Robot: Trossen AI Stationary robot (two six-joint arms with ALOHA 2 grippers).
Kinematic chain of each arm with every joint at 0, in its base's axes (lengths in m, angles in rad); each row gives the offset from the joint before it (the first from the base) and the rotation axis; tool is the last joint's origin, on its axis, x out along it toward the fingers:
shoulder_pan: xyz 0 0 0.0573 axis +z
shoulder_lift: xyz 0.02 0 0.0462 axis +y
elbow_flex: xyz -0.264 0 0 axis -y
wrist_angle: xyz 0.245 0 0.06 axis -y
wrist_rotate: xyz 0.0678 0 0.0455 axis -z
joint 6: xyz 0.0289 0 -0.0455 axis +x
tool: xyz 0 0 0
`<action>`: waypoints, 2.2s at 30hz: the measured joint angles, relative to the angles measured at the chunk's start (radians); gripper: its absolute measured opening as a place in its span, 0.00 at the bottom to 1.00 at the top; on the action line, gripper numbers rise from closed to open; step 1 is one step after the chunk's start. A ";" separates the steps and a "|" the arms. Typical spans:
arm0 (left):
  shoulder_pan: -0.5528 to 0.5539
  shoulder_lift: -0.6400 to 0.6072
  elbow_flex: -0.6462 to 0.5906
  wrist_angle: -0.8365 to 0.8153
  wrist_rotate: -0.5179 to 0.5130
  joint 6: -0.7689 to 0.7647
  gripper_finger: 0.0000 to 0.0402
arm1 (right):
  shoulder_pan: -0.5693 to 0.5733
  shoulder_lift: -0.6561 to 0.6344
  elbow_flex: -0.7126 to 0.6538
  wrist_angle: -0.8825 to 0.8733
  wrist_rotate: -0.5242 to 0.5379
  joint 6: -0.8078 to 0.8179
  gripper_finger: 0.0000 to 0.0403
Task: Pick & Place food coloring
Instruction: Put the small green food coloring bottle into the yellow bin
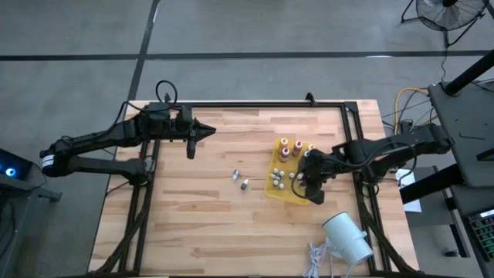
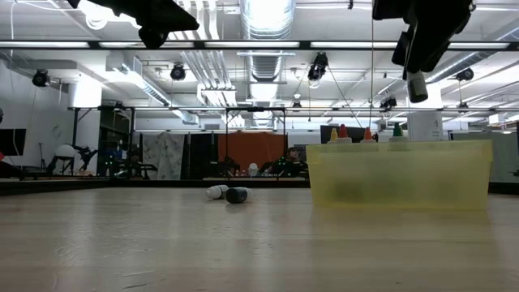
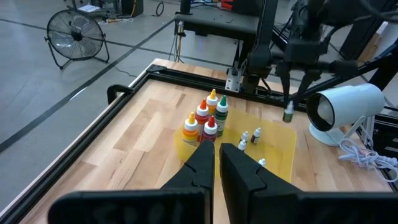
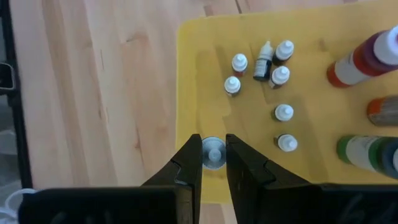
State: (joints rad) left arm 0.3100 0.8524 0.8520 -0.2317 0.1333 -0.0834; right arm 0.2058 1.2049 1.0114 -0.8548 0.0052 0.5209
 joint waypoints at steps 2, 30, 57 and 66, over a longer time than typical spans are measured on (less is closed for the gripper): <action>0.000 0.000 0.000 0.000 0.000 0.000 0.00 | 0.000 0.001 -0.019 0.012 0.000 0.000 0.11; 0.000 0.000 -0.005 0.000 -0.001 -0.021 0.00 | 0.000 0.007 -0.241 0.250 0.106 0.039 0.11; 0.000 0.000 -0.006 0.000 -0.021 -0.029 0.00 | 0.138 0.008 -0.394 0.374 0.166 0.193 0.11; 0.000 0.000 -0.006 0.000 -0.023 -0.038 0.00 | 0.144 0.007 -0.427 0.392 0.189 0.233 0.11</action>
State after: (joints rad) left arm 0.3101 0.8528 0.8463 -0.2317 0.1104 -0.1215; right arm 0.3496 1.2121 0.5844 -0.4630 0.1944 0.7536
